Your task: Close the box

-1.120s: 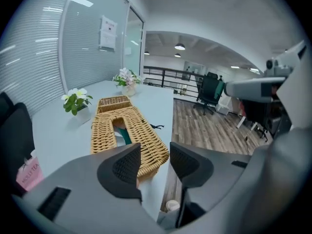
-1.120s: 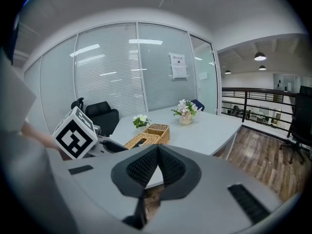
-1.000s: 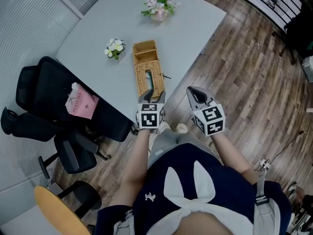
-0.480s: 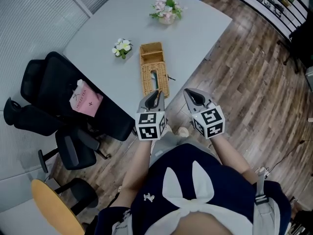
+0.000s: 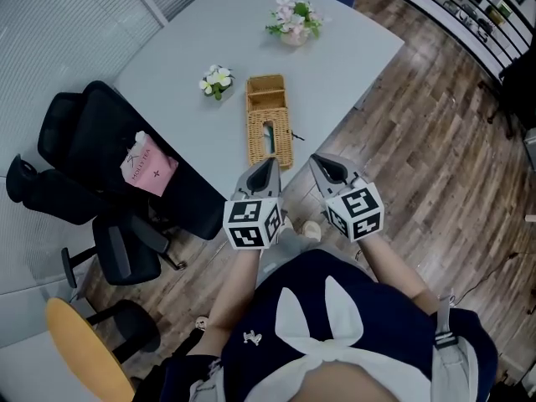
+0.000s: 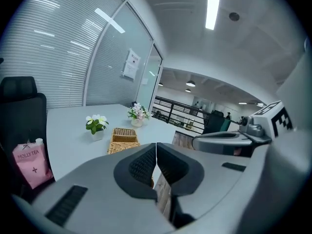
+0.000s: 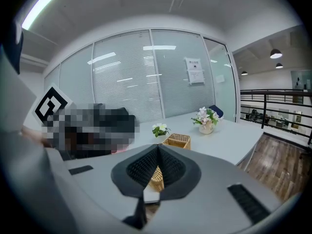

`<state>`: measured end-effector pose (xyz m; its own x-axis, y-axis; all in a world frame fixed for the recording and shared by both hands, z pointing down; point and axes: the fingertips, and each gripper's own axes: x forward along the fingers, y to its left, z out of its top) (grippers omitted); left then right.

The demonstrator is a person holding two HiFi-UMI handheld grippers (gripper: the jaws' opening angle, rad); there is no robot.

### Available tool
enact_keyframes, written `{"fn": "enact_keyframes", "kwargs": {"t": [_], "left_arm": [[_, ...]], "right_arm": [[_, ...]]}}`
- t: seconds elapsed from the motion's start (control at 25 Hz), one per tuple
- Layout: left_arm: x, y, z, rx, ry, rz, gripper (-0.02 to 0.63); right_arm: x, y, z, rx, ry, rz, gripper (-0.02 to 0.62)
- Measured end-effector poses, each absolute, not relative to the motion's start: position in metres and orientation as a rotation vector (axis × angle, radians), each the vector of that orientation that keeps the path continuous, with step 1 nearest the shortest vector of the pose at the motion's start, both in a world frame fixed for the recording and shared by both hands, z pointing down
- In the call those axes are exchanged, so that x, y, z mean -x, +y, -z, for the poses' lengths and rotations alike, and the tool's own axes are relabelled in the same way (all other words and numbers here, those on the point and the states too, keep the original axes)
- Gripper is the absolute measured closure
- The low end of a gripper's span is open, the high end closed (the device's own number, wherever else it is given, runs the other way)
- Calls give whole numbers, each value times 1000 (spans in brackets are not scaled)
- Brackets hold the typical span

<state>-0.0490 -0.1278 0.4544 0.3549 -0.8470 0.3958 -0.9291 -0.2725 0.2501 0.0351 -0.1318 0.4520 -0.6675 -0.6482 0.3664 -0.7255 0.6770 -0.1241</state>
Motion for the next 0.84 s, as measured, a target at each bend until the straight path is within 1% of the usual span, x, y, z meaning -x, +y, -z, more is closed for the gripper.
{"fn": "enact_keyframes", "kwargs": {"t": [0.36,0.84], "left_arm": [[53,-123,-438,-2205,-1567,-227,580],[50,-113,-441,-2203,-1555,-245,580]], "right_arm": [[-27,-126,-443,-1065,-2624,-367,594],[-28,-117,-443,-1066,-2619,-372,594]]}}
